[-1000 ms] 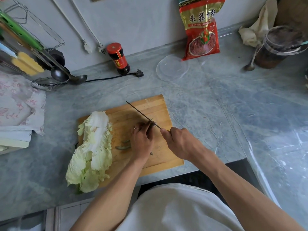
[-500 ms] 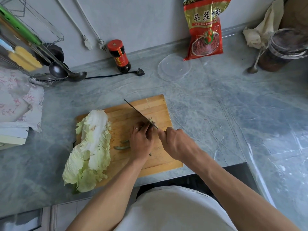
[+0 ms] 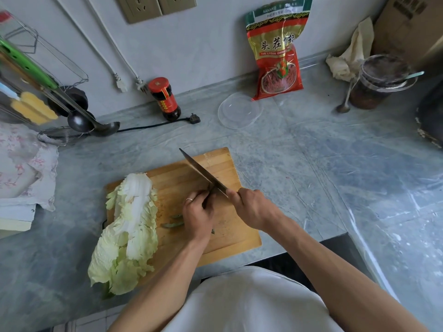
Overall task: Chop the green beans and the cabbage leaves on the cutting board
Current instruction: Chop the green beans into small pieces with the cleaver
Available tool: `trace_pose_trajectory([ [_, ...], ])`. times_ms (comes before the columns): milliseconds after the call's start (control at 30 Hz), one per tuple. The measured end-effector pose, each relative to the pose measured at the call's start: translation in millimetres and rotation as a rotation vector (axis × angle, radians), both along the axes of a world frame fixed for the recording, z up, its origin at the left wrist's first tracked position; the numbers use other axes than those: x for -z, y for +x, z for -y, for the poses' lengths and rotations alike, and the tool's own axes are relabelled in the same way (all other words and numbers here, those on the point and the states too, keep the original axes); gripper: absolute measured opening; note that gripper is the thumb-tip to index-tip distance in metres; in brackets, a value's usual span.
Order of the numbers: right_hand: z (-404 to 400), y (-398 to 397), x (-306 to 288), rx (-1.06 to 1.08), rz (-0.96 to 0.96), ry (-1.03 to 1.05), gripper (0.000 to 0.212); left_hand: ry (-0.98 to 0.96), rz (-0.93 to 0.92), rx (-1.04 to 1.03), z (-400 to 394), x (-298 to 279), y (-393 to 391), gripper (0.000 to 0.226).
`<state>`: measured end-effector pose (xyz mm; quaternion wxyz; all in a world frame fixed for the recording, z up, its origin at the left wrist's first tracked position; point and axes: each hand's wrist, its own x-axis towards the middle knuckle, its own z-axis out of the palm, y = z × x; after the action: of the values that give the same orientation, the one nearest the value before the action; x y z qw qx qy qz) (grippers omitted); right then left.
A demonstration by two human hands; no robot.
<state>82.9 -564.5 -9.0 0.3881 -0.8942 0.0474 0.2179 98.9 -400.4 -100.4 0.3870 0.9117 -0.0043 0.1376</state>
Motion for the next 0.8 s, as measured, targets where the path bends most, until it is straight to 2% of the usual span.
trace_pose_trajectory([
  [133,1.7,-5.2,-11.8,-0.024,0.024,0.014,0.042,-0.061,0.006,-0.007,4.4,-4.1,-2.6,0.011],
  [300,1.6,-12.0,-7.1,-0.039,0.067,-0.011,0.057,0.008,-0.037,0.021,0.6,-0.2,-0.7,0.012],
  [500,-5.2,-19.3,-6.1,-0.107,0.116,-0.126,0.057,0.035,-0.045,0.031,-0.8,0.4,0.1,0.010],
  [800,-5.3,-15.7,-4.5,-0.084,0.094,-0.114,0.058,0.007,-0.060,0.011,0.5,0.6,1.2,0.012],
])
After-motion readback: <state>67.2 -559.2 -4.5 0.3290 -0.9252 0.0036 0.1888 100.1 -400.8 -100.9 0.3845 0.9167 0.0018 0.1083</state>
